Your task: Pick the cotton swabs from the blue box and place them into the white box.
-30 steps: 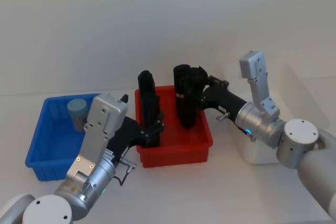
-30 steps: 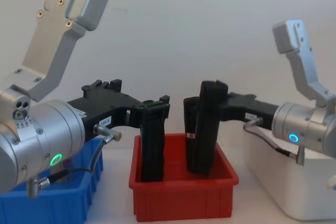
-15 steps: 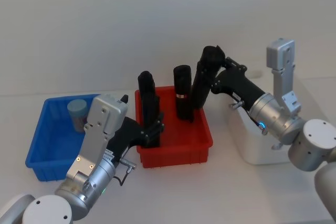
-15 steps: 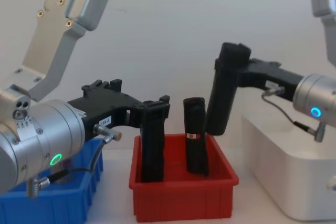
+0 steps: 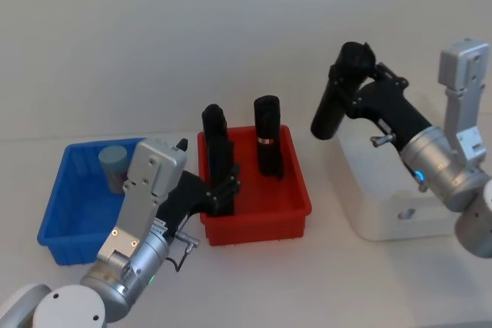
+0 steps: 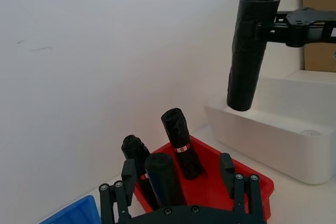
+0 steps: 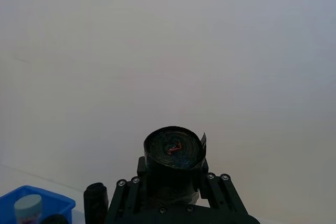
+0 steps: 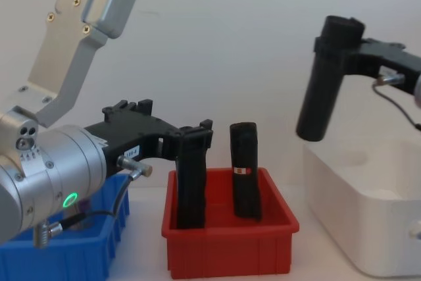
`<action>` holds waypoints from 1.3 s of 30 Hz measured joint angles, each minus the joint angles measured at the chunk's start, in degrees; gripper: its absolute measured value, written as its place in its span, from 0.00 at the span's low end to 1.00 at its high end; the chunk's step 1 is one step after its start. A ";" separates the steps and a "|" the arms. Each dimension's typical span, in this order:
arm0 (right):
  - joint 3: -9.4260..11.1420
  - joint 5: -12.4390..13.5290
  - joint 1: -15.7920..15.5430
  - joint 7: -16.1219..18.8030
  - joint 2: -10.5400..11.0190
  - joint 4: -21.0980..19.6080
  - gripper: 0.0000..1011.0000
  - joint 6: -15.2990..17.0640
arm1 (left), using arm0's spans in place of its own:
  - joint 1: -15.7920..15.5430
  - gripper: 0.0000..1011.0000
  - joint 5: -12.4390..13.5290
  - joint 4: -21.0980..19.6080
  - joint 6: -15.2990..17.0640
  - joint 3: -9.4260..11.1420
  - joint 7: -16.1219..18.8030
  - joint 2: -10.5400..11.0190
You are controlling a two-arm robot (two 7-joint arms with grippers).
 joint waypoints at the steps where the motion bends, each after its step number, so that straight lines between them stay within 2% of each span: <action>1: 0.28 -0.10 -0.73 -0.95 0.41 -1.44 0.51 0.81 | 0.00 0.99 0.00 0.00 0.00 0.00 0.00 0.00; 8: 1.60 -0.43 -3.68 -4.16 2.27 -6.77 0.51 3.65 | 0.00 0.99 0.00 0.00 0.00 0.00 0.00 0.00; 15: 2.79 -0.45 -5.93 -6.45 3.81 -9.88 0.51 5.92 | 0.00 0.99 0.00 0.00 0.00 0.00 0.00 0.00; 28: 3.64 -0.37 -7.30 -7.96 4.86 -10.27 0.51 8.05 | 0.00 0.99 0.00 0.00 0.00 0.00 0.00 0.00; 31: 3.64 -0.36 -7.29 -7.97 4.87 -9.73 0.55 8.22 | 0.00 0.99 0.00 0.00 0.00 0.00 0.00 0.00; 32: 3.64 -0.36 -7.27 -7.97 4.87 -9.52 0.61 8.25 | 0.00 0.99 0.00 0.00 0.00 0.00 0.00 0.00; 34: 3.64 -0.36 -7.20 -7.96 4.84 -9.22 0.63 8.28 | 0.00 0.99 0.00 0.00 0.00 0.00 0.00 0.00; 39: 3.56 -0.38 -6.99 -7.89 4.74 -8.29 0.79 8.26 | 0.00 0.99 0.00 0.00 0.00 0.00 0.00 0.00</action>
